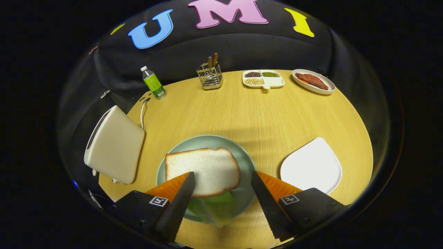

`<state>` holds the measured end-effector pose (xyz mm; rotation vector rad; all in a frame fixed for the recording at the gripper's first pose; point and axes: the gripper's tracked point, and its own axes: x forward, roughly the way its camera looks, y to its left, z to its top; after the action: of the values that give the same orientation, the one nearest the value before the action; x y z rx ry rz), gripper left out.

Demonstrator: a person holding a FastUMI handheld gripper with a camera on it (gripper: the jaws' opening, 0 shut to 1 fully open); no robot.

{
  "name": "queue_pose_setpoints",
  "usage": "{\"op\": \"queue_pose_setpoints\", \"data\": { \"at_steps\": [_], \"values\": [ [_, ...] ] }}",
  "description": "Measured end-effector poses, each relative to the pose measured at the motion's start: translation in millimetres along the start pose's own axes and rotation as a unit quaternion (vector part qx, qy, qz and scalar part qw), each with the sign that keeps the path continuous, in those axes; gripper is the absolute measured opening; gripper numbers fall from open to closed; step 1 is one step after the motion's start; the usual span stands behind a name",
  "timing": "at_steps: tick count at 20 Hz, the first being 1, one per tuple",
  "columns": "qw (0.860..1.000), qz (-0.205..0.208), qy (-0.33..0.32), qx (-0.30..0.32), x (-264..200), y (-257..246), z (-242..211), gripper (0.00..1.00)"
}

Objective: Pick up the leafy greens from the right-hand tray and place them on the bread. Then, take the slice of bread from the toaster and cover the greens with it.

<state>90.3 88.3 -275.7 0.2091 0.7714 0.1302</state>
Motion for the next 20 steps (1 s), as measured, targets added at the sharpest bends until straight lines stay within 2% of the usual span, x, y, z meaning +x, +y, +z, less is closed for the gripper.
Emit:
{"op": "queue_pose_setpoints", "data": {
  "at_steps": [4, 10, 16, 20],
  "values": [
    [0.998, -0.010, -0.057, -0.002, -26.2, -3.5, 24.5, 0.99],
    [0.986, -0.033, -0.162, -0.025, -88.7, -1.0, 80.9, 0.99],
    [0.962, -0.047, -0.266, -0.043, -165.5, 9.2, 131.7, 0.99],
    [0.935, -0.074, -0.342, -0.051, -221.1, 3.9, 163.1, 0.99]
  ]
}}
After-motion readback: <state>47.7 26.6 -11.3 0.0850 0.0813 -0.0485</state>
